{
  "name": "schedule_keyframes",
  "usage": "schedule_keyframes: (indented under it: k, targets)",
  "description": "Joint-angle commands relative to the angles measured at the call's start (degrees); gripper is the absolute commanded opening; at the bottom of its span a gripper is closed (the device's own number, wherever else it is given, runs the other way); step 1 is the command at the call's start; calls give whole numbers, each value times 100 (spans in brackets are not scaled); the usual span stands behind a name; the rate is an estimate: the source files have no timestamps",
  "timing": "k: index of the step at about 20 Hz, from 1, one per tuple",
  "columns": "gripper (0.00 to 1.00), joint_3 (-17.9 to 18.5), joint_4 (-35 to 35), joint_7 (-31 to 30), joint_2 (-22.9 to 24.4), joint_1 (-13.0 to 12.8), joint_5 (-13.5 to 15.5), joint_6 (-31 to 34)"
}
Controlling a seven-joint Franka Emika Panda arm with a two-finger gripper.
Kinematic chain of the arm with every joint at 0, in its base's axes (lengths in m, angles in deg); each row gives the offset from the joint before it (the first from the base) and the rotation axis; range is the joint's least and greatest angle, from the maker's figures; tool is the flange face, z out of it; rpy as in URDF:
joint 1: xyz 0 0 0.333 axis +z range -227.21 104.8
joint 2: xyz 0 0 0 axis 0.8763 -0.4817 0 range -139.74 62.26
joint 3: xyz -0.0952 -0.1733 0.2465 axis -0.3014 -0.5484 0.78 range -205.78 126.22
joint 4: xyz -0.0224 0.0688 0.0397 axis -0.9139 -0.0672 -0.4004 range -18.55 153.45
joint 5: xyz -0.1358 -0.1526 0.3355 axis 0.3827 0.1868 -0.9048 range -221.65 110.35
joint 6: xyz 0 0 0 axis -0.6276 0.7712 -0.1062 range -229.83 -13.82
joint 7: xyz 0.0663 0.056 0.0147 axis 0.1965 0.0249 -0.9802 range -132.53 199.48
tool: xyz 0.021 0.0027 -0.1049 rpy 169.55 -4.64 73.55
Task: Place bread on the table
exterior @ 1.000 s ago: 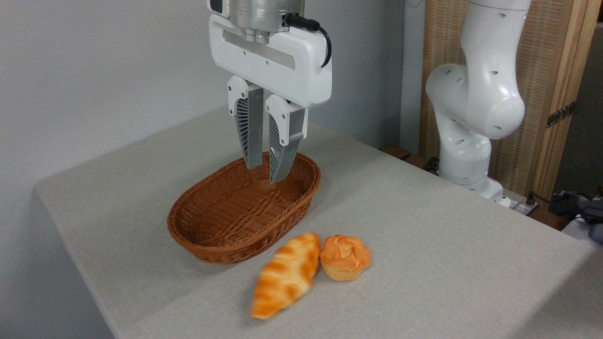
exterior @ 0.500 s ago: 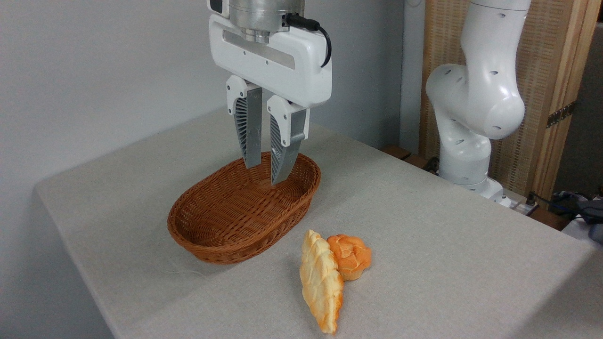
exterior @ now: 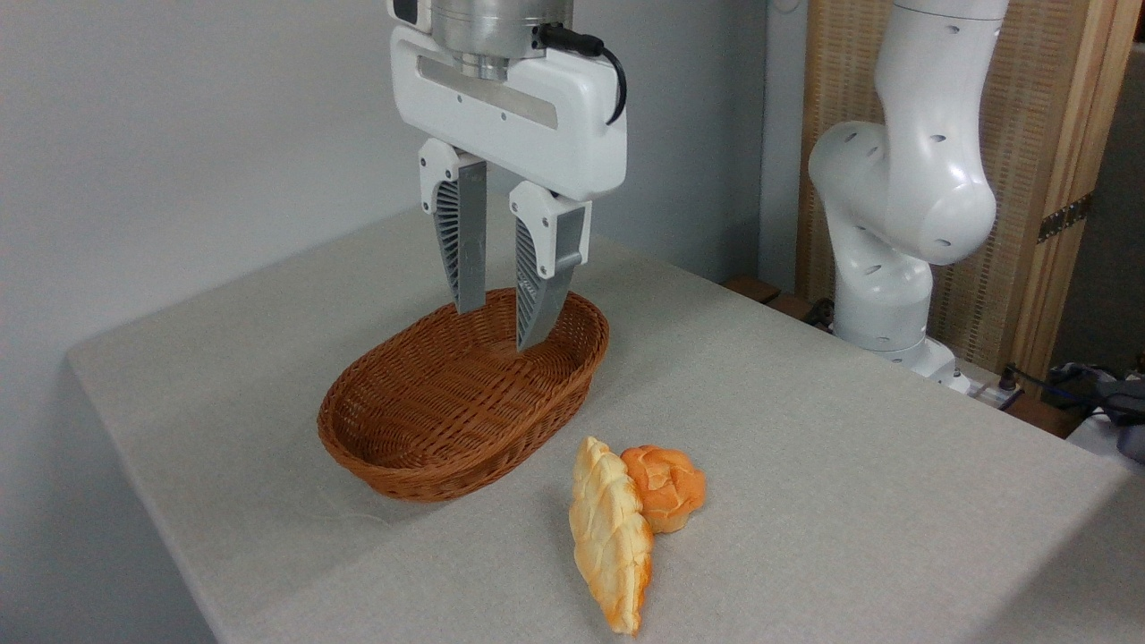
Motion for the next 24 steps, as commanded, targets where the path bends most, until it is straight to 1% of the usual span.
schedule_keyframes:
  k: [1, 2, 4, 5, 6, 9, 10, 12, 13, 15, 20, 22, 24]
  targets:
    - [100, -182, -466, -393, -259, 51, 70, 499]
    - [100, -287, -598, -384, -330, 77, 175, 631]
    - [100, -498, -844, -367, -488, 261, 438, 808]
    - [100, -656, -984, -367, -567, 331, 492, 930]
    - [100, -744, -1107, -358, -611, 393, 518, 1114]
    - [100, -1043, -1293, -349, -778, 429, 519, 1441]
    - [100, -1192, -1354, -349, -875, 498, 519, 1467]
    - [100, -1570, -1399, -376, -963, 718, 492, 1494]
    - [100, -1641, -1399, -367, -963, 771, 475, 1503]
    - [100, -1642, -1381, -349, -981, 789, 448, 1512]
    - [100, -1642, -1381, -262, -981, 1035, 439, 1494]
    - [100, -1616, -1372, -130, -964, 1053, 439, 1477]
    - [100, -1607, -1355, -138, -963, 1053, 439, 1442]
